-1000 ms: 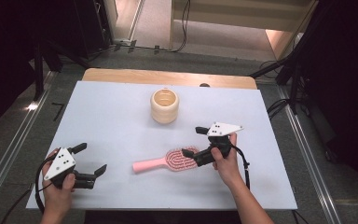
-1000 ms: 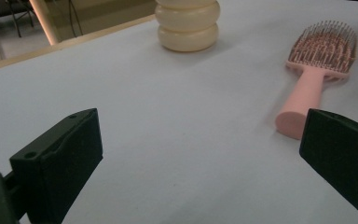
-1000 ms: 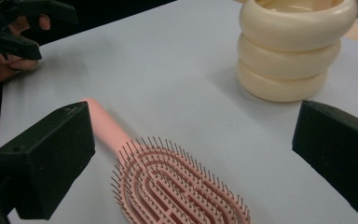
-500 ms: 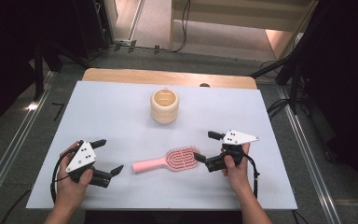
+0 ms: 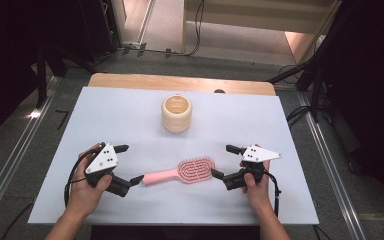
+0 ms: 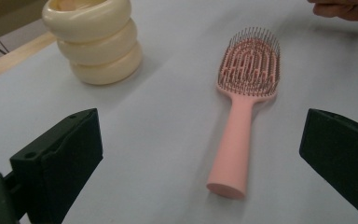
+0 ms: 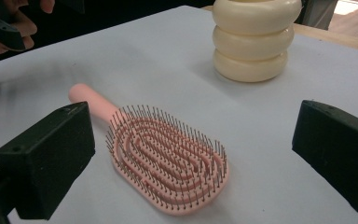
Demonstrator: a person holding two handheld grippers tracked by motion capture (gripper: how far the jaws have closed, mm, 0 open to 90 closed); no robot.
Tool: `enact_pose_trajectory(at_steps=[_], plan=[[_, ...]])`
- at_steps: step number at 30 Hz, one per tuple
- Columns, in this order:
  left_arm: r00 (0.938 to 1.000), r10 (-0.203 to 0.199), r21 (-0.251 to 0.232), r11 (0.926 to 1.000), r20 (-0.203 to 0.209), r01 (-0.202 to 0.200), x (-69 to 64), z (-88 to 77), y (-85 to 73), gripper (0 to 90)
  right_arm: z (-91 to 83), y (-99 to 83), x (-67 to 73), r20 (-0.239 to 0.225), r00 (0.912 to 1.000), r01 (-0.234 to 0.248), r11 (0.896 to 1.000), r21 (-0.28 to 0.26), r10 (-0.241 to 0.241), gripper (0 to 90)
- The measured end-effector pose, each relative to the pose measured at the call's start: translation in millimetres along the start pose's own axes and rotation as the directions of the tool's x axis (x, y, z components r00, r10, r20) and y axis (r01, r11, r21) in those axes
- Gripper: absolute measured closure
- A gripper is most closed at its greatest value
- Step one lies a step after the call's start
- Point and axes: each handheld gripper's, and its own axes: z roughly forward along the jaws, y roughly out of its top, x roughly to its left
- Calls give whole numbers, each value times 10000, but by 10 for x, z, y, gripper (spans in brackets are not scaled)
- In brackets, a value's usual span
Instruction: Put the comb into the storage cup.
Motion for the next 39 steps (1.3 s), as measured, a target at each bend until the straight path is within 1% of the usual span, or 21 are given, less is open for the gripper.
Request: enact_pose_trajectory(at_steps=[4, 8, 10, 12, 14, 16, 20, 22, 23, 24, 28, 29, 30, 31, 32, 33, 35, 36, 37, 38, 39], plan=[[9999, 68, 186, 9998, 135, -70, 2, 39, 41, 0, -64, -37, -9, 110, 9999, -63, 10000, -5, 63, 0], [9994, 208, 867, 9960, 290, -232, -7, 107, 142, 0, -129, -42, -42, 262, 9995, -144, 9998, -134, 148, 0], [9991, 248, 976, 9948, 341, -281, -10, 122, 163, 0, -140, -42, -50, 294, 9994, -172, 9997, -167, 177, 0], [9991, 412, 1333, 9903, -95, -396, -43, 181, 223, 21, -155, -41, -63, 332, 9993, -147, 9997, -179, 152, 0], [9982, 560, 1489, 9875, -205, -523, -58, 208, 264, 87, -159, -42, -66, 331, 9994, -98, 9998, -168, 104, 0], [9985, 537, 1500, 9873, -99, -516, -61, 224, 280, 87, -160, -44, -70, 329, 9995, -28, 9999, -165, 34, 0], [9976, 537, 1949, 9789, 448, -615, -64, 305, 340, 88, -184, -68, -90, 254, 9996, -113, 9995, -306, 121, 0], [9957, 592, 2368, 9687, 711, -745, -85, 386, 373, 148, -207, -83, -113, 260, 9997, -34, 9993, -373, 44, 0], [9957, 592, 2368, 9687, 711, -745, -85, 386, 373, 144, -207, -83, -113, 260, 9997, -34, 9993, -373, 44, 0], [9933, 525, 2613, 9621, 1026, -778, -98, 445, 392, 144, -218, -89, -120, 260, 9997, -17, 9992, -389, 27, 0], [9911, 428, 3234, 9427, 1261, -819, -124, 576, 419, 196, -228, -95, -131, 276, 9996, 15, 9992, -390, -4, 0], [9911, 428, 3234, 9427, 1261, -819, -124, 576, 419, 217, -233, -95, -131, 286, 9996, -9, 9993, -361, 20, 0], [9913, 550, 3588, 9286, 1195, -948, -142, 646, 427, 235, -237, -95, -131, 301, 9995, -13, 9994, -352, 23, 0], [9918, 586, 3764, 9213, 1132, -974, -148, 679, 432, 267, -241, -95, -132, 282, 9996, -1, 9993, -369, 12, 0], [9922, 509, 3904, 9161, 1134, -916, -158, 715, 434, 296, -244, -95, -133, 286, 9996, -7, 9993, -368, 18, 0], [9922, 509, 3904, 9161, 1134, -916, -158, 715, 434, 305, -244, -95, -133, 286, 9996, -7, 9993, -368, 18, 0], [9911, 490, 4131, 9056, 1242, -965, -169, 775, 440, 336, -247, -94, -138, 288, 9996, -11, 9993, -365, 22, 0], [9897, 521, 4466, 8883, 1335, -1069, -172, 830, 447, 355, -248, -95, -139, 285, 9996, -24, 9993, -361, 34, 0], [9897, 521, 4466, 8883, 1335, -1069, -172, 830, 447, 366, -248, -95, -139, 285, 9996, -24, 9993, -361, 34, 0], [9887, 564, 4657, 8773, 1391, -1155, -178, 878, 450, 380, -246, -94, -141, 286, 9996, -21, 9994, -348, 31, 0], [9887, 564, 4657, 8773, 1391, -1155, -178, 878, 450, 402, -247, -95, -140, 282, 9996, -34, 9994, -342, 43, 0]])
